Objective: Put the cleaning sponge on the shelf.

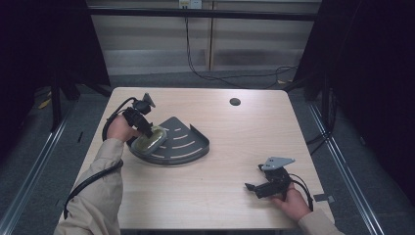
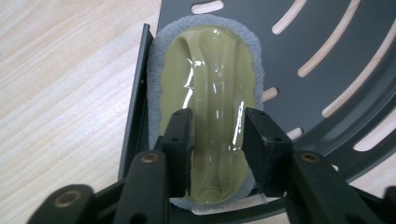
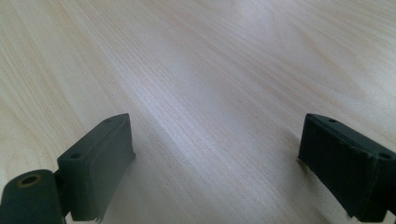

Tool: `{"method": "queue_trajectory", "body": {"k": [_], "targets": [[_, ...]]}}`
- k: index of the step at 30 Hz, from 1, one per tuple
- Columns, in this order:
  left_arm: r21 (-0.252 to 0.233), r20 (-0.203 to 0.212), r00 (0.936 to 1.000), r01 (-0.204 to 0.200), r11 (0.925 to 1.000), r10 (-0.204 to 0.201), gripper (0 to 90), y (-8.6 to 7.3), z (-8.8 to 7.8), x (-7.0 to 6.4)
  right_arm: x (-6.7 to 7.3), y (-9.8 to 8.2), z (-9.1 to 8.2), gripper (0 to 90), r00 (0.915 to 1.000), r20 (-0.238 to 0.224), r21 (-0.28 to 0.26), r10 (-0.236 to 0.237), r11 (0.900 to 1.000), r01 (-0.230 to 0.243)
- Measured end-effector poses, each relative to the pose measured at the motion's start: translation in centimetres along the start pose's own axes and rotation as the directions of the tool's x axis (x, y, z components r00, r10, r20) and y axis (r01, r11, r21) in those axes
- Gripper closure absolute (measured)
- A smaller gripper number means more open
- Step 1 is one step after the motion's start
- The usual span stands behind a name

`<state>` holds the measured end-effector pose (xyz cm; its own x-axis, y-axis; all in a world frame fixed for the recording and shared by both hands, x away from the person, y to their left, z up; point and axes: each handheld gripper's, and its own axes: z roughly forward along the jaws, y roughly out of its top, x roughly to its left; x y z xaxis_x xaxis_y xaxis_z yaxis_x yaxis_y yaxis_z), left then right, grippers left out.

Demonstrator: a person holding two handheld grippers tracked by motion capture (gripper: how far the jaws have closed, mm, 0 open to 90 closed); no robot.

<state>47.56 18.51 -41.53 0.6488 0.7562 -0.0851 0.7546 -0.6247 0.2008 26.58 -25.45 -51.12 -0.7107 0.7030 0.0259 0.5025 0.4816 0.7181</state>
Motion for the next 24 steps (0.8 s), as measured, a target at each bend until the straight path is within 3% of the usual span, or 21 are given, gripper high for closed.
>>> {"method": "queue_trajectory", "body": {"k": [14, 24], "targets": [[-0.018, 0.002, 0.9996, 0.026, 0.9995, -0.026, 41.2, 0.1, -1.2, -0.7, 0.0, 0.0, 0.0, 9.3, 1.0000, 0.000, 0.000, 0.000, 1.000, 0.000], [-0.042, -0.005, 0.9966, 0.082, 0.9957, -0.083, 25.8, -0.3, -2.0, -0.9, 0.0, 0.0, 0.0, 9.3, 1.0000, 0.002, 0.000, 0.000, 1.000, 0.000]]}}
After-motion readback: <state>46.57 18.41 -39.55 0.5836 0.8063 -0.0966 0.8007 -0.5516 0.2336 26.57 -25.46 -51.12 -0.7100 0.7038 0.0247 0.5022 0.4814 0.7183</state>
